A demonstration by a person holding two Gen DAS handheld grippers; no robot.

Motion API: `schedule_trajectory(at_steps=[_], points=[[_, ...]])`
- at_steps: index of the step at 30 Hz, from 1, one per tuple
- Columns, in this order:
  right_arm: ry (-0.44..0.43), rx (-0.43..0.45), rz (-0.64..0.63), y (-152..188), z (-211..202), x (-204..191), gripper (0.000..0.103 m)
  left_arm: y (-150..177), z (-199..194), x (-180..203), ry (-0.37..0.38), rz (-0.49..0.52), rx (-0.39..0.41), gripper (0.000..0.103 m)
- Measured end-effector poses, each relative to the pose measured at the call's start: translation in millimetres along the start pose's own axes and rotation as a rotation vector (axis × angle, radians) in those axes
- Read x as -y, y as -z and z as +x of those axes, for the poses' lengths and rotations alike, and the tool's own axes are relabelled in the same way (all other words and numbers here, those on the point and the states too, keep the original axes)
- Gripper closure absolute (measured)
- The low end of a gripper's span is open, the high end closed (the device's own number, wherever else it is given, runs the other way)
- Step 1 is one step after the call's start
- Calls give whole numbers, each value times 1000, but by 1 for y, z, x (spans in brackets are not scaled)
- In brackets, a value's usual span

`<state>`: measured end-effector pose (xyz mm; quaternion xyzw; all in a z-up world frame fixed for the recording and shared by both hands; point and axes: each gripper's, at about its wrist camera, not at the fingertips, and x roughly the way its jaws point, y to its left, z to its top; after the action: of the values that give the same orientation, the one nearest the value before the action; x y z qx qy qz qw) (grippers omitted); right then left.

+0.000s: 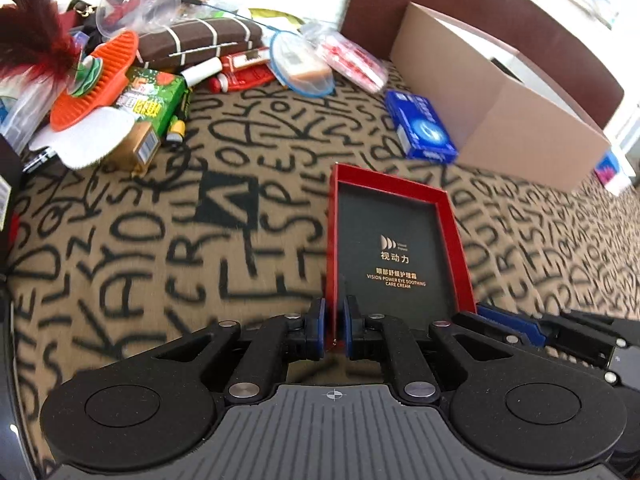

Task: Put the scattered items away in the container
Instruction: 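Grip the red-framed black box edge with the left gripper and lift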

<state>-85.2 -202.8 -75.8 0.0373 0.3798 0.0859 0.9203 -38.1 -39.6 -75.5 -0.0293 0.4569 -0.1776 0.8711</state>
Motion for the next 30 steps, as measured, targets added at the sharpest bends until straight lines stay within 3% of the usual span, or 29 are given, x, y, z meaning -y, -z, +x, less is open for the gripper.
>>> schedule_trajectory(at_steps=[2,7,12,14,21,22,23,26,28,30], points=[[2,-1,2,6,-6,0,87,3,-1,2,16,-2,-2,71],[25,12,44,4,-4,6,83,-8,-2,1,-8,-16,50,64],[37,19,69,-5,8,9,83,-18,9,1,-11,-17,29,65],[42,13,74,-7,12,10,83,-19,12,4,-6,-9,18,81],[41,9,70,-10,16,13,83,-22,19,2,7,-13,-1,79],[44,9,70,-10,17,13,83,-23,20,2,5,-9,0,89],[46,10,72,-10,17,13,83,-23,20,2,4,-5,-1,91],[60,14,71,-11,18,11,83,-24,21,2,4,-7,0,91],[64,15,67,-11,19,11,83,-24,21,2,5,-4,0,83],[66,15,66,-12,20,11,83,-24,21,3,4,3,-1,85]])
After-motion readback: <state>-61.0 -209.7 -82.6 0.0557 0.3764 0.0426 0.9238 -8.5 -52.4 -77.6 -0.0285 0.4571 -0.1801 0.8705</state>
